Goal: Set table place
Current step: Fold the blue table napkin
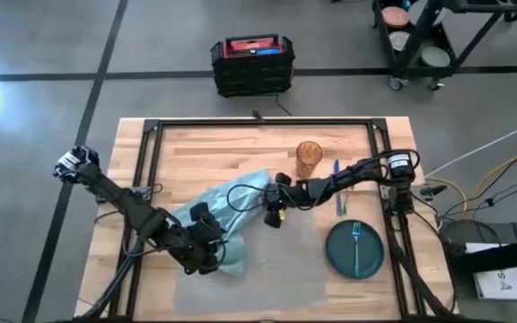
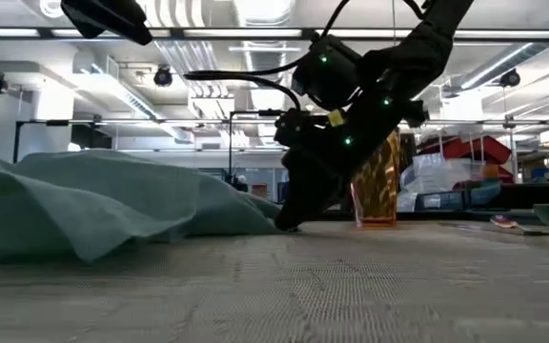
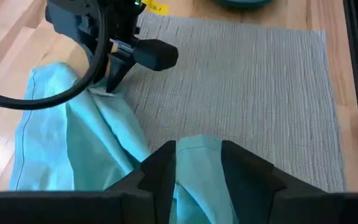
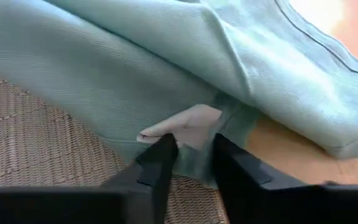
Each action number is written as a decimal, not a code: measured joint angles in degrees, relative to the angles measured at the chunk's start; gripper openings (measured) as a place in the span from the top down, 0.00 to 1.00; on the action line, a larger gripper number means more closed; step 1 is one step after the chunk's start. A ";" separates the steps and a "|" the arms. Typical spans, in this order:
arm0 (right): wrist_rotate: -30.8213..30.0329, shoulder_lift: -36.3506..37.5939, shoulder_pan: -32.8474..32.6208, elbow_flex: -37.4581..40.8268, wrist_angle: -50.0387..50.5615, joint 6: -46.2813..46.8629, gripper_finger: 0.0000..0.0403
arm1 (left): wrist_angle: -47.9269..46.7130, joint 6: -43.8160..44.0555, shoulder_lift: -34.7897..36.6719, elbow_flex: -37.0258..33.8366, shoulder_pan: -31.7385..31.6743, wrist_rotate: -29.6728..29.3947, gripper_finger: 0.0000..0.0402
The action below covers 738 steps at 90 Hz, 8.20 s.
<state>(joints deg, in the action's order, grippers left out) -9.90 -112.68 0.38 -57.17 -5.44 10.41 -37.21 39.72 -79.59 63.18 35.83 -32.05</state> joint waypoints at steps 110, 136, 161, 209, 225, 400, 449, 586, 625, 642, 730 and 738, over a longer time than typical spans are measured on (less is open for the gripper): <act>-0.58 -0.26 0.04 0.24 -3.43 -1.48 0.99 | 6.06 -1.31 -18.62 5.29 -0.25 5.50 0.72; -0.54 -0.26 0.04 0.24 -3.51 -1.46 0.99 | 7.86 -5.18 -18.64 2.10 0.90 15.23 0.72; -0.48 -0.24 0.02 0.24 -3.55 -1.45 0.99 | 8.21 -12.96 -18.64 1.94 2.59 15.17 0.72; -0.14 -0.24 0.02 0.22 -3.62 -1.44 0.99 | 8.35 -19.57 -18.64 -2.26 4.00 12.62 0.57; -0.09 -0.24 0.02 0.22 -3.64 -1.45 0.99 | 12.51 -20.26 -20.44 -2.89 4.00 11.58 0.56; 1.38 23.86 -23.81 4.15 34.51 15.08 1.00 | -9.96 25.99 -9.33 0.87 22.12 -1.44 1.00; 2.42 17.22 -28.26 -4.68 43.29 -4.57 0.66 | -9.40 27.30 -9.35 -1.07 21.90 -1.42 1.00; -8.58 11.68 -30.60 -1.15 45.08 2.45 1.00 | -8.85 27.23 -9.35 -1.07 21.70 -1.99 1.00; -5.97 26.72 -29.07 -13.54 57.43 2.70 1.00 | -20.92 21.75 -5.76 10.60 21.44 -7.79 1.00; -5.12 34.51 -27.28 -13.84 57.78 4.00 1.00 | -30.31 22.10 -5.04 13.83 21.33 -9.95 1.00; -16.12 46.66 -15.51 -32.47 57.89 -7.04 1.00 | -38.33 8.18 20.17 16.02 17.88 -34.99 1.00; -17.62 46.62 -13.89 -33.87 57.89 -7.56 1.00 | -38.27 6.80 22.05 17.35 17.88 -35.57 1.00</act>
<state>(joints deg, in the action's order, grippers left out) -27.52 -66.06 -13.51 -91.04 52.45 2.85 -75.48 46.53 -57.54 80.53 53.71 -67.62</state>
